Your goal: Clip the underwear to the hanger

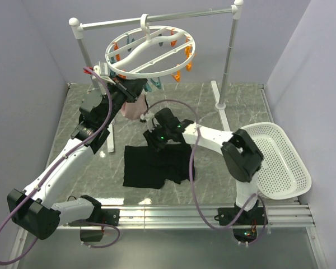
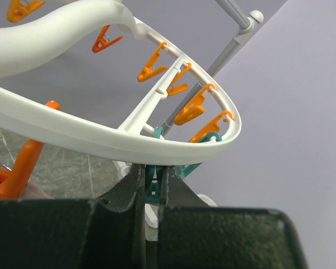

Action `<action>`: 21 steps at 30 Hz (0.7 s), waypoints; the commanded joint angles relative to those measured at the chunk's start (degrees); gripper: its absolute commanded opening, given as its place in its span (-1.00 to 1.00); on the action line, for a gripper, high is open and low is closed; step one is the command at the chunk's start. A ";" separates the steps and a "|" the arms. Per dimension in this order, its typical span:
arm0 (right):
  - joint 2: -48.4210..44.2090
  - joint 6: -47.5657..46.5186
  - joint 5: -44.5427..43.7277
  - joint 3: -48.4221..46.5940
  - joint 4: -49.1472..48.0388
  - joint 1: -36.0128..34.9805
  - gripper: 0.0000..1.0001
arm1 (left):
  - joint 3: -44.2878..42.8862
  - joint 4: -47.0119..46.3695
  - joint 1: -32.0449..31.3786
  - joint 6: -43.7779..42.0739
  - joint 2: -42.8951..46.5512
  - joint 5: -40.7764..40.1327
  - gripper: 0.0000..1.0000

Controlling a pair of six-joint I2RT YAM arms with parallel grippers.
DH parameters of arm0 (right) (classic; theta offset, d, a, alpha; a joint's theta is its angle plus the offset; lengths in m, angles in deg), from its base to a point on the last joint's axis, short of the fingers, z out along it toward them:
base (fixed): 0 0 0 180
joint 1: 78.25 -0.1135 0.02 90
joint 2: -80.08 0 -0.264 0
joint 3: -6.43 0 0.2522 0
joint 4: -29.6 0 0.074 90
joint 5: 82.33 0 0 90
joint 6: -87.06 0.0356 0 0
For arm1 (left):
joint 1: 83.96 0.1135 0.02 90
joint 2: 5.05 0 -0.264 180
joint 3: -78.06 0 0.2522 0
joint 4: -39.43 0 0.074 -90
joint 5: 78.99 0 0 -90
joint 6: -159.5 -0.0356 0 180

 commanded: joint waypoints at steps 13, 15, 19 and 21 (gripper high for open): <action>18.64 -0.41 -7.07 -24.91 3.36 -3.92 0.31 | 0.00 -2.35 0.90 1.73 0.71 -0.18 -0.99; 20.13 -1.89 -7.16 -26.05 4.33 -4.88 0.34 | 0.00 -2.18 0.90 1.64 0.71 -0.18 -0.99; 23.38 -4.09 -6.37 -28.60 8.10 -5.59 0.34 | 0.17 -2.53 0.99 1.90 0.80 -0.09 -0.99; 24.53 -5.15 -6.46 -28.61 9.42 -5.68 0.34 | 0.17 -2.62 0.99 1.90 0.80 -0.26 -0.99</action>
